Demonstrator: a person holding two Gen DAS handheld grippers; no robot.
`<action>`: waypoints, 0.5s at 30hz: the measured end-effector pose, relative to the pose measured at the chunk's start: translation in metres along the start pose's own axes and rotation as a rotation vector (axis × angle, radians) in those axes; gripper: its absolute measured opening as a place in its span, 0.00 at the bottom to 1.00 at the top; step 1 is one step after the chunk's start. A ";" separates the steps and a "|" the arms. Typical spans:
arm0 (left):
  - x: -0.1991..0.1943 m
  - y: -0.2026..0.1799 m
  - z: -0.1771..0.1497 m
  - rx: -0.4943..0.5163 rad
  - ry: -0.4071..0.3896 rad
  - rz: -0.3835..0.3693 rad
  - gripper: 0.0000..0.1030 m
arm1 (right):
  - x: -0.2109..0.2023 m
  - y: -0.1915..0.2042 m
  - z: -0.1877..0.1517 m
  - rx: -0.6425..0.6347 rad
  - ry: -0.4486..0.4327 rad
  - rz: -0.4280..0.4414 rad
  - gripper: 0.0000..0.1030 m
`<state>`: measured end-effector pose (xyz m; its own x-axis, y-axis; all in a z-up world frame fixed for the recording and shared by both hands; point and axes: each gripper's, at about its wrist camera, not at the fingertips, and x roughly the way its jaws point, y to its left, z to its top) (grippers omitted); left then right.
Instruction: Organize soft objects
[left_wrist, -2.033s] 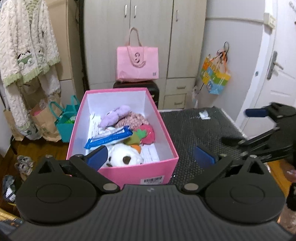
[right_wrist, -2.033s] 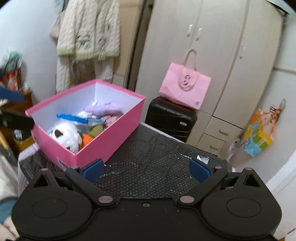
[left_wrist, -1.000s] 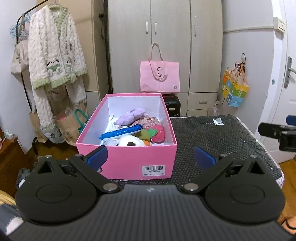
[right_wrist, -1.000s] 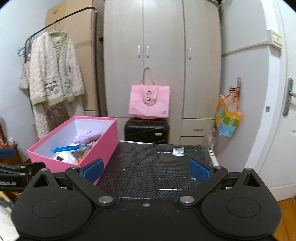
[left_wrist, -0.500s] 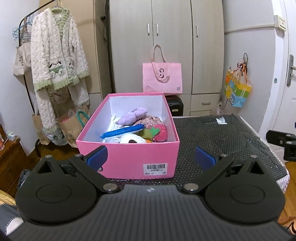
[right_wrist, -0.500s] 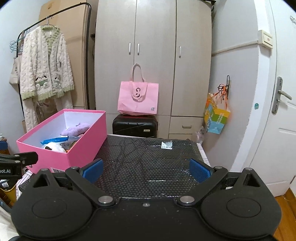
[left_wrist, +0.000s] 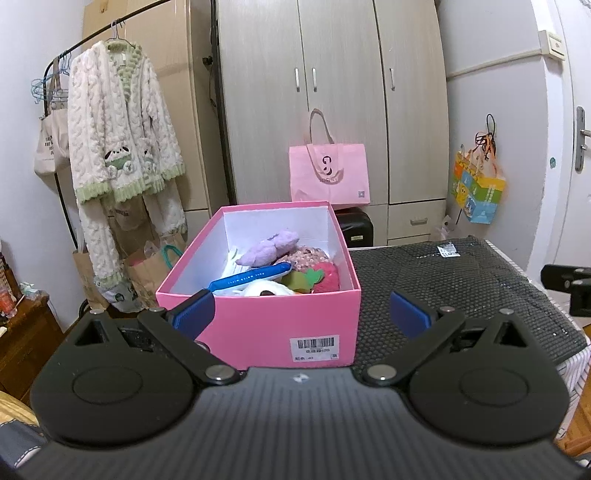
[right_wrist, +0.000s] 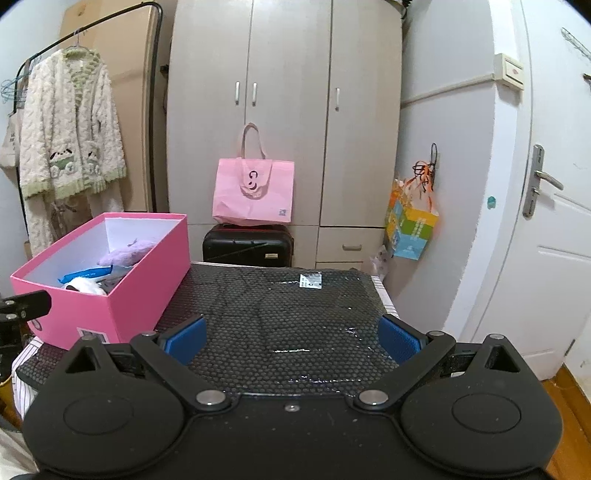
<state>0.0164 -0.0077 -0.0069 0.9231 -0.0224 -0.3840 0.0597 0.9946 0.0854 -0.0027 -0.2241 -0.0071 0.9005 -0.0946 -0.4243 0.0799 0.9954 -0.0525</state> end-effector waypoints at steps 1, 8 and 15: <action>0.000 -0.001 0.000 0.003 0.000 0.002 0.99 | 0.000 -0.001 0.000 0.004 0.000 0.000 0.98; 0.000 -0.002 -0.002 0.008 0.003 0.008 0.99 | 0.000 -0.005 -0.001 0.030 -0.006 -0.007 0.98; 0.000 -0.002 -0.004 0.019 -0.003 0.021 0.99 | 0.000 -0.007 -0.002 0.049 -0.006 -0.001 0.98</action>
<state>0.0146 -0.0098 -0.0102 0.9252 -0.0016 -0.3795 0.0473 0.9927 0.1112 -0.0045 -0.2306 -0.0088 0.9030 -0.0957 -0.4188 0.1013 0.9948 -0.0089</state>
